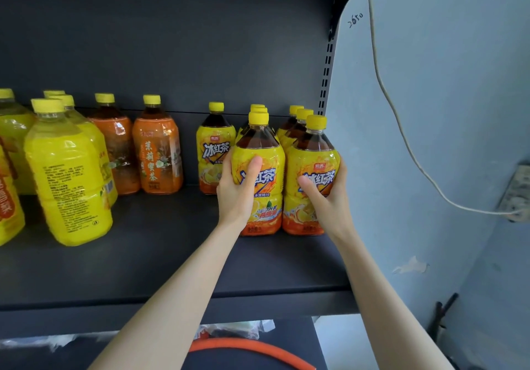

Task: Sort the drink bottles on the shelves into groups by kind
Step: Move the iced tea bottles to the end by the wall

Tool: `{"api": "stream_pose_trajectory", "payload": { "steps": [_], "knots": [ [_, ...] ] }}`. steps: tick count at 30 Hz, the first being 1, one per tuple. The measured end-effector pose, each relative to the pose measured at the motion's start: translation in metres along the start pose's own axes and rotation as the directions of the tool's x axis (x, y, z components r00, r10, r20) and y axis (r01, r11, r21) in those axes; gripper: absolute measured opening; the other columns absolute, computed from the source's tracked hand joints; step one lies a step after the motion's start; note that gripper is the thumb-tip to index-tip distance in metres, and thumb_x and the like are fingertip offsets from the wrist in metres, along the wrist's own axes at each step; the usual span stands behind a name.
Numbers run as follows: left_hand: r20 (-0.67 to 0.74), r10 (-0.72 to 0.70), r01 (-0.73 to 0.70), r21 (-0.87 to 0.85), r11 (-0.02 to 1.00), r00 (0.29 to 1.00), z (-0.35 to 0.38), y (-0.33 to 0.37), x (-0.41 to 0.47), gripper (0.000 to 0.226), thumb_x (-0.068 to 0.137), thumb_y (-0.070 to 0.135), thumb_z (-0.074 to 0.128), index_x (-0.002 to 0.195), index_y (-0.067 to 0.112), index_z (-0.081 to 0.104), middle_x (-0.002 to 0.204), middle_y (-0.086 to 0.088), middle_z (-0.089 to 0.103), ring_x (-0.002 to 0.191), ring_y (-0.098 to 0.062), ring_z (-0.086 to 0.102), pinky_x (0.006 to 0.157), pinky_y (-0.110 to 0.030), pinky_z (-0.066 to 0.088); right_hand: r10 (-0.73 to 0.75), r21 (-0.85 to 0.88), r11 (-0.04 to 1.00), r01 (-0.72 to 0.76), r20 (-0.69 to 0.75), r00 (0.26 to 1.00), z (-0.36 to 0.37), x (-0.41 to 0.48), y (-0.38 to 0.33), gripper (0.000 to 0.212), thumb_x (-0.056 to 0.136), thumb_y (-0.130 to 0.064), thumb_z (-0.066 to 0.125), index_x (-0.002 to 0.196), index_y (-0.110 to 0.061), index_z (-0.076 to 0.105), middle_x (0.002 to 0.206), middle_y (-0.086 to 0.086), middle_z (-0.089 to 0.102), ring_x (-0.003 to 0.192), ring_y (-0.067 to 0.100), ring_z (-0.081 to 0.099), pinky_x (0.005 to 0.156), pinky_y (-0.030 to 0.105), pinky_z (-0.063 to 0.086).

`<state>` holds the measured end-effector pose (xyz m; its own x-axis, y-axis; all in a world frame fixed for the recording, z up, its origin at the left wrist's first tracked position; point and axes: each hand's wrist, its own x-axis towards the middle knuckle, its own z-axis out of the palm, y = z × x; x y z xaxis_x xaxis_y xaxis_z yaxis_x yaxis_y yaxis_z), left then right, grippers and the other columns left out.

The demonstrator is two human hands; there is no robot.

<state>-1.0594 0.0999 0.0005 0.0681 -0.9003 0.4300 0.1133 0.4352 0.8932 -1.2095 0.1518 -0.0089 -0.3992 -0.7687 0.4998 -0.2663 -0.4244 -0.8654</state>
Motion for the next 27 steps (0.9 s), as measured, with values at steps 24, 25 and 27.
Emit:
{"api": "stream_pose_trajectory", "payload": {
  "steps": [24, 25, 27],
  "knots": [
    [0.020, -0.063, 0.055, 0.289, 0.956, 0.998, -0.012, 0.027, -0.026, 0.053, 0.088, 0.055, 0.049, 0.132, 0.025, 0.045, 0.118, 0.009, 0.055, 0.110, -0.011, 0.051, 0.089, -0.026, 0.040, 0.043, -0.375, 0.927, -0.026, 0.037, 0.998, -0.010, -0.033, -0.034, 0.093, 0.084, -0.048, 0.066, 0.153, -0.019, 0.011, 0.152, 0.006, 0.035, 0.137, 0.023, 0.037, 0.112, 0.042, 0.035],
    [0.043, -0.057, 0.041, 0.323, 0.945, 0.997, -0.016, 0.029, -0.031, 0.050, 0.089, 0.052, 0.051, 0.131, 0.024, 0.045, 0.117, 0.010, 0.055, 0.110, -0.011, 0.051, 0.090, -0.028, 0.041, 0.024, -0.412, 0.911, -0.004, 0.043, 0.999, -0.014, -0.038, -0.037, 0.086, 0.088, -0.040, 0.065, 0.153, -0.018, 0.014, 0.152, 0.006, 0.034, 0.138, 0.022, 0.036, 0.111, 0.037, 0.034],
    [0.074, -0.029, -0.005, 0.427, 0.904, 0.997, -0.026, 0.030, -0.043, 0.048, 0.089, 0.044, 0.056, 0.130, 0.021, 0.045, 0.120, 0.009, 0.055, 0.114, -0.013, 0.050, 0.096, -0.034, 0.043, -0.001, -0.454, 0.891, 0.017, 0.035, 0.999, -0.020, -0.047, -0.043, 0.069, 0.091, -0.033, 0.062, 0.149, -0.015, 0.029, 0.149, 0.005, 0.038, 0.128, 0.021, 0.044, 0.100, 0.030, 0.036]
  ]
}}
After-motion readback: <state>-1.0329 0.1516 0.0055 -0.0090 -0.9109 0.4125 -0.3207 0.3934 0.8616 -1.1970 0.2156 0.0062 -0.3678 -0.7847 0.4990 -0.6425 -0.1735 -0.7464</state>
